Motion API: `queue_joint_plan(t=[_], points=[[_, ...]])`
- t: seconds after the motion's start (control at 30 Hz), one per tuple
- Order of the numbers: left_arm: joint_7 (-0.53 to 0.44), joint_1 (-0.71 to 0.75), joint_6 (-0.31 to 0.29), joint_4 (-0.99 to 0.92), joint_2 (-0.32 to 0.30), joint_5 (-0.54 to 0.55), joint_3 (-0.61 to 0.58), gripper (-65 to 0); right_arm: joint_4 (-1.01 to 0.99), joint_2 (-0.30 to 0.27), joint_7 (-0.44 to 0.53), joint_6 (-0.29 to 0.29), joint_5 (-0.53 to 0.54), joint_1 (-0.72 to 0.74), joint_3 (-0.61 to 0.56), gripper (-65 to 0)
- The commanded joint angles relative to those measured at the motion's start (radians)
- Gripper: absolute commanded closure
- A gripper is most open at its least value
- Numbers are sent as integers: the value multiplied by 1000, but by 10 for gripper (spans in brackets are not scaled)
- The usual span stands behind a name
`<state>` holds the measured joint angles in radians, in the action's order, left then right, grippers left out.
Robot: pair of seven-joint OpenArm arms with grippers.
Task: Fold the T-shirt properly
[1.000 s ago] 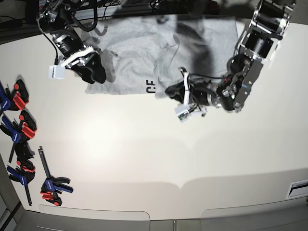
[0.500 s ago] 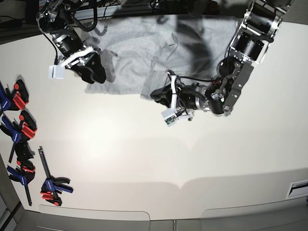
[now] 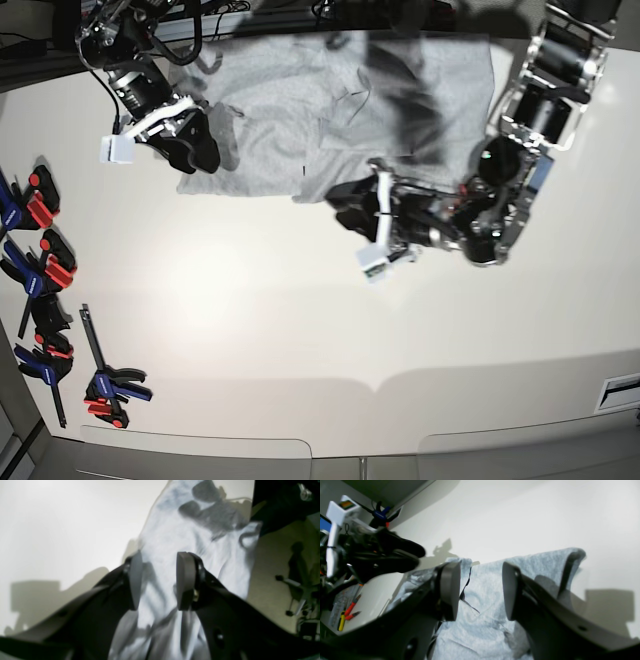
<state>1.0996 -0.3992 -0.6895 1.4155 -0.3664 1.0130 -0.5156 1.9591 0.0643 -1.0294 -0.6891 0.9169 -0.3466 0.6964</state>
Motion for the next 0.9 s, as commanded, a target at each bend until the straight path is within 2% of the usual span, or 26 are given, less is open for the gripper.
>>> queue_joint_plan(t=[0.0,0.1,0.17,0.3,0.37,0.43,0.5,0.57,0.77,0.87], points=[[18,-17,-9,28,-23,67,6,-211,18,-6,23,-9,29,3,3,-258],[129,-11,-9,44,-72,203,6,-211,18,-6,24,-9,29,3,3,-258],[161,-5,-9,44,-90,230,5,-211,18,-6,24,-9,29,3,3,-258],[152,29,-9,44,-99,226,4,-212,18,-6,24,-9,29,3,3,-258],[138,50,-9,45,-96,222,3,-239,18,-6,24,-9,29,3,3,-258],[100,68,-9,47,-87,169,3,-272,18,-6,24,-9,29,3,3,-258],[50,85,-9,49,-71,91,3,-276,18,-6,24,-9,29,3,3,-258],[24,93,-9,51,-54,51,3,-276,18,-6,24,-9,29,3,3,-258],[33,101,-9,52,1,50,3,-271,18,-6,24,-9,29,3,3,-258],[36,101,-9,52,9,50,2,-216,18,-6,24,-9,29,3,3,-258]])
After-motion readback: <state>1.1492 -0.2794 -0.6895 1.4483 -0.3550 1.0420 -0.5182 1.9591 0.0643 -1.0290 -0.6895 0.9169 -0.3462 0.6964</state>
